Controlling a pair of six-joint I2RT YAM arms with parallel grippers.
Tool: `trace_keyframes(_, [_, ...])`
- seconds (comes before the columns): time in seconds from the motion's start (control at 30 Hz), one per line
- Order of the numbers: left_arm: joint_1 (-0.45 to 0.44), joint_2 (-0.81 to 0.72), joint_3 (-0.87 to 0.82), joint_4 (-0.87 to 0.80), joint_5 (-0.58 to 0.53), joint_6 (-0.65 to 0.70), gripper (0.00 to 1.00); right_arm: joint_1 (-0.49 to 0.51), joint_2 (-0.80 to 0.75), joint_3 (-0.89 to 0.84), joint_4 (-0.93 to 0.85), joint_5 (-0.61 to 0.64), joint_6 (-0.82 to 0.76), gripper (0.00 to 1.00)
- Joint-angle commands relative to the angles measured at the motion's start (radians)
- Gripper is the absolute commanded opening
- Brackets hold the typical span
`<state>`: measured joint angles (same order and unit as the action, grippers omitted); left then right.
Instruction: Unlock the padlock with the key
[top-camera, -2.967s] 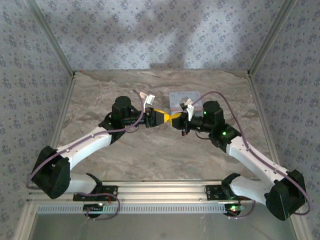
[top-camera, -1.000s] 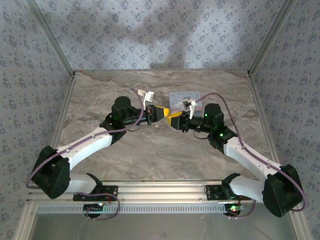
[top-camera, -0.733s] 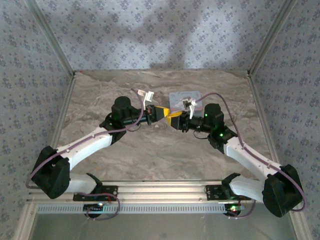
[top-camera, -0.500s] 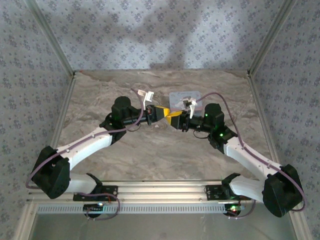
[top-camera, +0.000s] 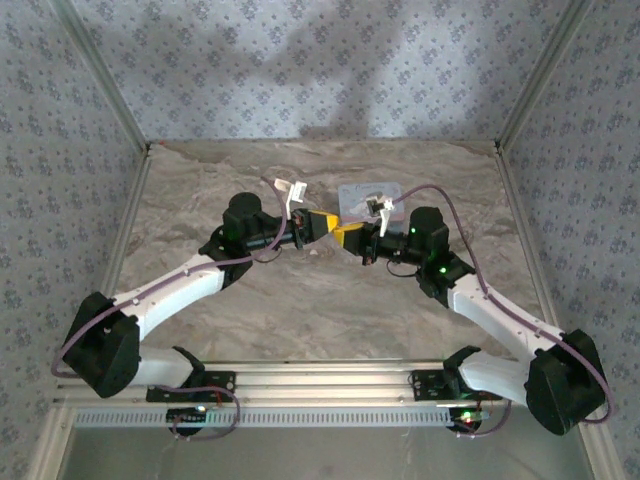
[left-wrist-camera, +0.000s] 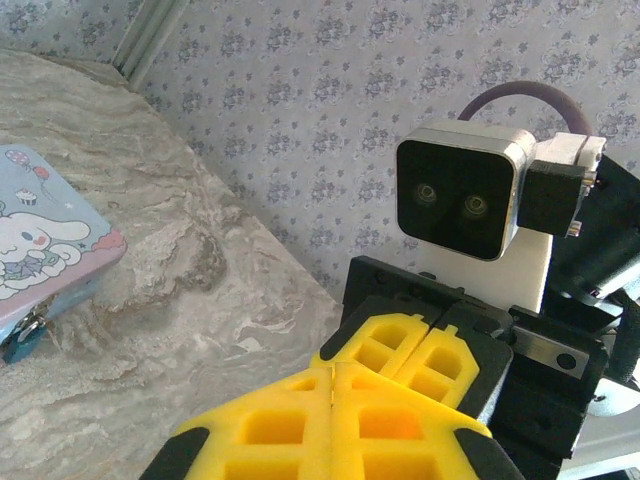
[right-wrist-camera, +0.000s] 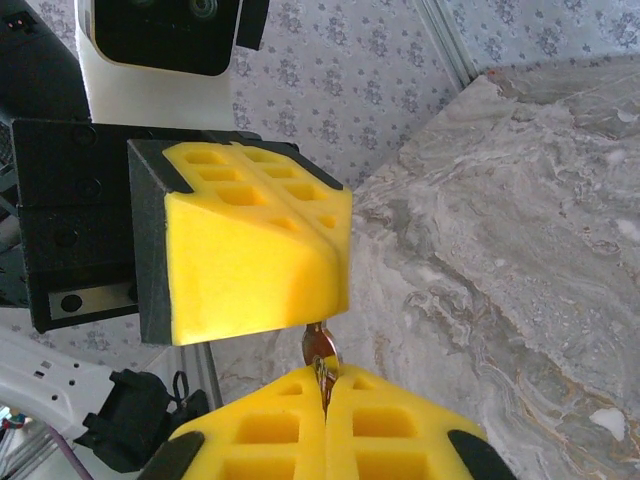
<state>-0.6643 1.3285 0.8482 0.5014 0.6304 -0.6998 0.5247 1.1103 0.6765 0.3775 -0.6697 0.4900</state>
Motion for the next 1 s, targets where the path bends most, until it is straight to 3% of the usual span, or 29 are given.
trace_keyframes(0.0, [-0.011, -0.033, -0.010, 0.024, 0.006, 0.013, 0.00, -0.008, -0.030, 0.009, 0.009, 0.018, -0.006, 0.02])
trace_keyframes(0.17, [-0.011, -0.036, -0.015, 0.026, 0.007, 0.012, 0.00, -0.010, -0.038, 0.006, -0.011, 0.022, -0.017, 0.00])
trace_keyframes(0.27, [-0.010, -0.042, -0.017, 0.023, 0.005, 0.013, 0.05, -0.009, -0.038, 0.011, -0.045, 0.034, -0.034, 0.00])
trace_keyframes(0.53, [-0.005, -0.079, 0.000, -0.076, -0.066, 0.052, 0.56, -0.014, -0.047, 0.056, -0.326, 0.144, -0.169, 0.00])
trace_keyframes(0.63, [0.013, -0.073, 0.009, -0.129, -0.109, 0.059, 0.69, -0.021, -0.052, 0.069, -0.437, 0.223, -0.199, 0.00])
trace_keyframes(0.73, [0.033, -0.041, 0.028, -0.164, -0.135, 0.052, 0.74, -0.030, -0.058, 0.075, -0.530, 0.321, -0.205, 0.00])
trace_keyframes(0.97, [0.038, 0.117, 0.164, -0.319, -0.191, 0.136, 0.74, -0.056, -0.064, 0.077, -0.717, 0.539, -0.186, 0.00])
